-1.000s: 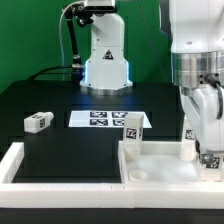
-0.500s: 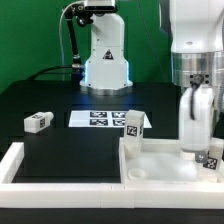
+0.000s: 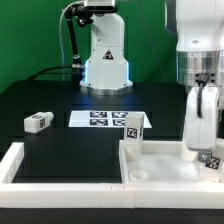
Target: Assemble square table
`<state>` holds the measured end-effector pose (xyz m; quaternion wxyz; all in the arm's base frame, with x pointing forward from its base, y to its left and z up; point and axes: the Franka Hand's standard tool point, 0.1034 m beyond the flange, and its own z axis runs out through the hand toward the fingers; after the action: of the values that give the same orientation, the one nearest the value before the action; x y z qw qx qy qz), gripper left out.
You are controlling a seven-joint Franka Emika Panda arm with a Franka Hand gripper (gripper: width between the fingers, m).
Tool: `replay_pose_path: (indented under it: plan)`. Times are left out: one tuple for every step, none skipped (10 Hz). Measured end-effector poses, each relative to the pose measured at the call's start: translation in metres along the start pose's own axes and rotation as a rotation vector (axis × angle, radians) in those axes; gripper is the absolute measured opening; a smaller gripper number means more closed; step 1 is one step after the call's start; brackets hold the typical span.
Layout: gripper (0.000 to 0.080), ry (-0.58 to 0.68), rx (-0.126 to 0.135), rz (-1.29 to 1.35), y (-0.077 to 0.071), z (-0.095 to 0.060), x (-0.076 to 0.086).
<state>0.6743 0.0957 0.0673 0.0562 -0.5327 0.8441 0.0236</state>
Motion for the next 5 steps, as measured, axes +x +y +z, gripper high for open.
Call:
replay_pose_path:
  plan:
    - [0.0550, 0.000, 0.000, -0.001, 0.0000, 0.0000, 0.0001]
    - [0.0550, 0.000, 0.000, -0.001, 0.0000, 0.0001, 0.0001]
    - [0.0619, 0.000, 0.000, -0.001, 0.0000, 0.0001, 0.0001]
    - [0.0643, 0.000, 0.000, -0.001, 0.0000, 0.0001, 0.0001]
    - [0.0643, 0.000, 0.000, -0.001, 0.0000, 0.0002, 0.0001]
